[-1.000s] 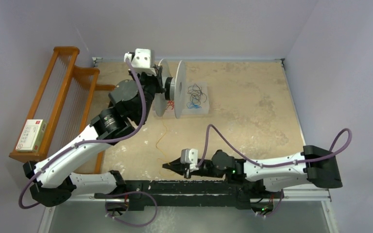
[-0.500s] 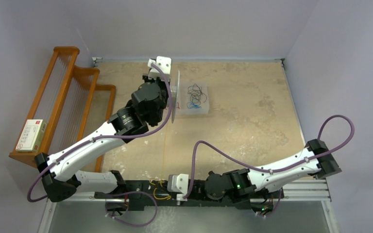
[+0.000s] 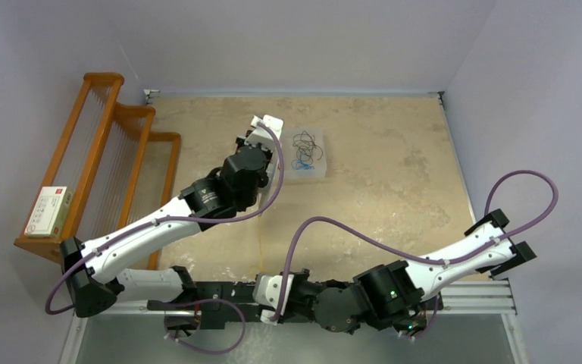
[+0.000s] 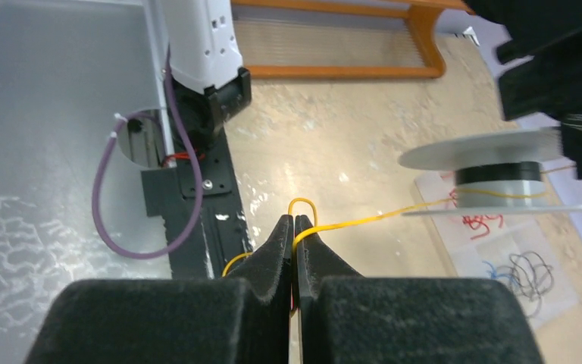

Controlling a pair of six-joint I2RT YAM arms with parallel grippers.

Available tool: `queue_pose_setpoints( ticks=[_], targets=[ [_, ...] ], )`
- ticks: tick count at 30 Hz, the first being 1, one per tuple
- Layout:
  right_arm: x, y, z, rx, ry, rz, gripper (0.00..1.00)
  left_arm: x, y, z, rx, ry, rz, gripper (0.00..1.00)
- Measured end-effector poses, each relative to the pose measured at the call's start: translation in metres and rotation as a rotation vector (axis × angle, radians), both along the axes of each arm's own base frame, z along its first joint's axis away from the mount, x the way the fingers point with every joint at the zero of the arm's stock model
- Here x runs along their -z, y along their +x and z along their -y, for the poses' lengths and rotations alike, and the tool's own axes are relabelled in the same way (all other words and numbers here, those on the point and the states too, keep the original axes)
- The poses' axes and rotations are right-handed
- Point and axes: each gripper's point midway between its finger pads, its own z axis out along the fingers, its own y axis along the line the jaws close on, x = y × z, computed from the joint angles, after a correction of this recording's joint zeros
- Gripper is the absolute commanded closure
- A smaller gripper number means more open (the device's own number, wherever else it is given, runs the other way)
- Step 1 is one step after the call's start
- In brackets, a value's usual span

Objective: Wrap the cables

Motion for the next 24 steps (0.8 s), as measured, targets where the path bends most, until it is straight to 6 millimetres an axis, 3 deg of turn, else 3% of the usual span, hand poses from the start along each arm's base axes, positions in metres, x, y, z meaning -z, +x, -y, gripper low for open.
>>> queue_pose_setpoints(
  ticks=[10, 17, 24],
  targets=[
    [-0.035, 0.027, 0.044, 0.112, -0.044, 0.040, 1.00, 0.034, -0.025, 0.006, 0.184, 0.029, -0.089, 1.00],
    [-0.055, 0.048, 0.082, 0.154, -0.041, 0.055, 1.00, 0.053, -0.051, 0.029, 0.389, 0.040, -0.160, 1.00],
    [-0.065, 0.063, 0.104, 0.221, -0.047, 0.076, 1.00, 0.056, -0.075, 0.046, 0.552, 0.026, -0.189, 1.00]
  ],
)
